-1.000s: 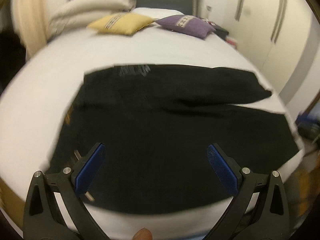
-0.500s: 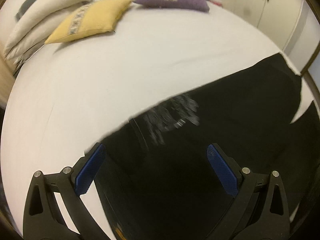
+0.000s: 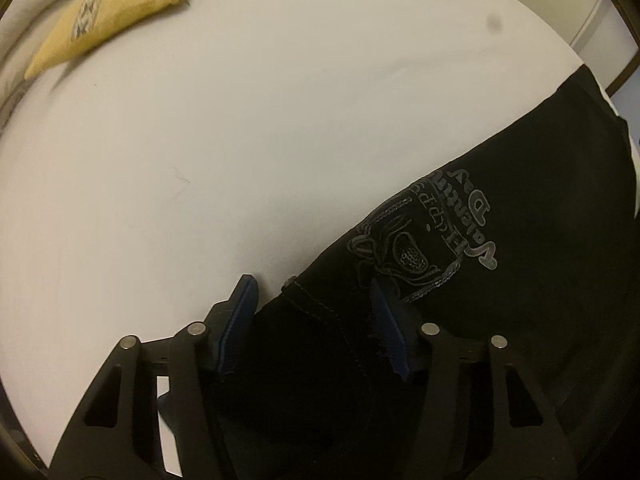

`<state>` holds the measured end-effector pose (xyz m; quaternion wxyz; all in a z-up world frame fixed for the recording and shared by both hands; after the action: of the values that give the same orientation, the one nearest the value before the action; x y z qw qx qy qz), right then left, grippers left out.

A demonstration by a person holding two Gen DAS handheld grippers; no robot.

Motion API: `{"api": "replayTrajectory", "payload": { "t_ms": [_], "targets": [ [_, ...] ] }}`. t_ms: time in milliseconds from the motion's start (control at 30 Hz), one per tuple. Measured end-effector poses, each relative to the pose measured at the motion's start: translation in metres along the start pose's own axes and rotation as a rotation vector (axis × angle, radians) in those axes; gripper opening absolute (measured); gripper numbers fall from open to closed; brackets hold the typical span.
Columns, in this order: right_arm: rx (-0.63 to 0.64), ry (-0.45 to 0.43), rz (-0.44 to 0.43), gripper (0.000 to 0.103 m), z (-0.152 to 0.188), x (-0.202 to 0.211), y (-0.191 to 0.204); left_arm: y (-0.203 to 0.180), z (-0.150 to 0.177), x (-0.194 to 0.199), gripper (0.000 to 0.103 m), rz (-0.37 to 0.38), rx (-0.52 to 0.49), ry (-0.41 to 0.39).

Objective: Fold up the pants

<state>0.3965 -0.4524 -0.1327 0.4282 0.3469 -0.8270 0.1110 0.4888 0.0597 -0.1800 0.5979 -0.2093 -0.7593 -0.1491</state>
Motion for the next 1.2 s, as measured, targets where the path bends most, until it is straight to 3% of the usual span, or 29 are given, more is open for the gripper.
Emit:
{"api": "replayTrajectory", "payload": {
  "t_ms": [67, 133, 333, 633, 800, 933, 1000, 1200],
  "targets": [
    [0.01, -0.004, -0.005, 0.081, -0.004, -0.003, -0.003, 0.0, -0.002, -0.002, 0.041, 0.025, -0.006, 0.004],
    [0.019, -0.007, -0.001, 0.081, -0.012, -0.008, -0.006, -0.001, -0.003, -0.002, 0.012, -0.003, -0.024, 0.0],
    [0.039, -0.007, 0.022, 0.081, -0.041, -0.025, -0.027, -0.014, 0.01, 0.013, 0.007, -0.061, -0.07, -0.088],
    [0.238, 0.058, 0.003, 0.08, -0.091, -0.072, -0.027, -0.05, 0.059, 0.076, 0.006, -0.192, -0.173, -0.354],
    [0.274, 0.178, -0.002, 0.065, -0.097, -0.11, -0.036, -0.048, 0.074, 0.101, 0.006, -0.178, -0.172, -0.441],
    [0.305, 0.253, 0.008, 0.05, -0.096, -0.129, -0.037, -0.054, 0.08, 0.111, 0.006, -0.166, -0.167, -0.458],
    [0.328, 0.293, 0.029, 0.017, -0.095, -0.135, -0.037, -0.056, 0.089, 0.115, 0.006, -0.16, -0.163, -0.461],
    [0.373, 0.286, 0.097, 0.006, -0.099, -0.116, -0.027, -0.058, 0.097, 0.126, 0.006, -0.161, -0.146, -0.486]
  ]
}}
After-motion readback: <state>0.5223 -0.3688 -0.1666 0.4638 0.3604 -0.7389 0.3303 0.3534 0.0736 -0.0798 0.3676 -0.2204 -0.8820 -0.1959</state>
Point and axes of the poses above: each gripper's, at about its wrist camera, not at the fingertips, and x roughly against the way its jaws point, y to its left, z to its underside, the point moved 2 cm from there along -x, roughly the way its jaws point, and after that the axes turned 10 degrees about x, right-handed, at the moved point
